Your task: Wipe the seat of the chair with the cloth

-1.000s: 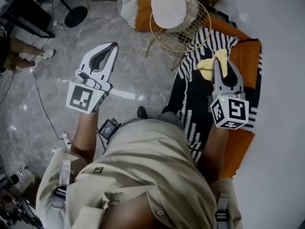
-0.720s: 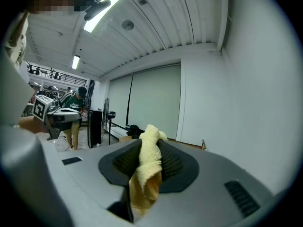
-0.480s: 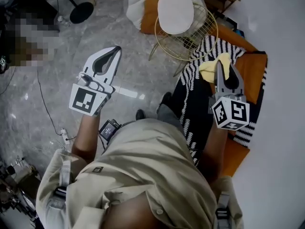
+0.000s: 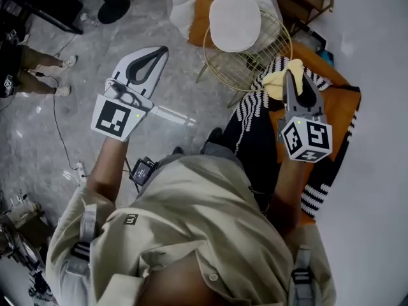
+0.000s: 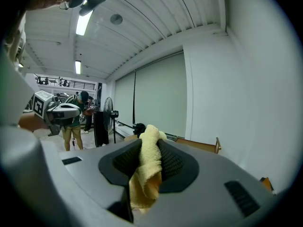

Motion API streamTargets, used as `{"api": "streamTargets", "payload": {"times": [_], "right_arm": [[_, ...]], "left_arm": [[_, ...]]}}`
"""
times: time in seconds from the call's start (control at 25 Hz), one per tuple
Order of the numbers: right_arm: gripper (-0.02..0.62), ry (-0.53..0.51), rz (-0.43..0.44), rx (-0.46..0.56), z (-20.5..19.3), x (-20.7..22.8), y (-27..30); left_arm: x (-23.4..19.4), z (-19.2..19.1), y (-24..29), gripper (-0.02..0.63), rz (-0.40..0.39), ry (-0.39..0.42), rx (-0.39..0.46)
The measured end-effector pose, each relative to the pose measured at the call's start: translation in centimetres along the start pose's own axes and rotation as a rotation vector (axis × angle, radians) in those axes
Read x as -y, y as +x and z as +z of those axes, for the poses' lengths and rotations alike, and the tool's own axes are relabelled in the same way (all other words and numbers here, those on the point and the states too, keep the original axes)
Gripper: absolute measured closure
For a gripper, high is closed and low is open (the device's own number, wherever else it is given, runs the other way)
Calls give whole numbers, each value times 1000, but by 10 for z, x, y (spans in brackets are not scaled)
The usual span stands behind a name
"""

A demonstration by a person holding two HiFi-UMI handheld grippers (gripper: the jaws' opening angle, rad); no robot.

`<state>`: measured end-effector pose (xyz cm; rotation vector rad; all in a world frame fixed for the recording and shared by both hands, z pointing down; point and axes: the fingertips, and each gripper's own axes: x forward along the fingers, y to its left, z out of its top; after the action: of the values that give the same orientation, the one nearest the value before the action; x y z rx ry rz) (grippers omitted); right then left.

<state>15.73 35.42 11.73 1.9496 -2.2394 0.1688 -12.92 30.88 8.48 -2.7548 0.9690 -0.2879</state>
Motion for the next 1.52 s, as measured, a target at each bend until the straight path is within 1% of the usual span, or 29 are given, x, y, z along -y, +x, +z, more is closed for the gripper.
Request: {"api": "streamTargets", "payload": {"times": [0.12,0.28,0.36,0.48,0.56,0.6,0.68,0.84,1.08,1.32,1.52], "right_arm": [[482,8,27,0,0,18,26],[482,13,57,1,1,33,52],[482,18,62,-1,1,41,59],[482,19,64,-3,0,47,65],[482,20,56,-8,-2,47,70],[482,21,49,-11,-3,47,73],[482,19,27,-13,-4,46,79],[482,14,-31,-22,6,43,97],[482,11,-127,-38,19,38,134],[482,19,-181,-33,28,17,183],[482,18,-211,-43,29,13,206]], "left_arm": [[-16,2,16,591,60,4,-3],[-30,3,31,591,150,-36,26],[-30,1,37,591,160,-46,16],[-31,-2,45,591,150,-36,-1],[-38,-2,51,591,145,-43,17],[-43,-4,54,591,140,-48,24],[-53,-17,60,591,118,-46,10],[-81,-29,88,591,51,-51,22],[-136,-33,132,591,-36,-63,86],[-185,-54,156,591,-99,-85,100],[-206,-67,176,591,-141,-90,103]]}}
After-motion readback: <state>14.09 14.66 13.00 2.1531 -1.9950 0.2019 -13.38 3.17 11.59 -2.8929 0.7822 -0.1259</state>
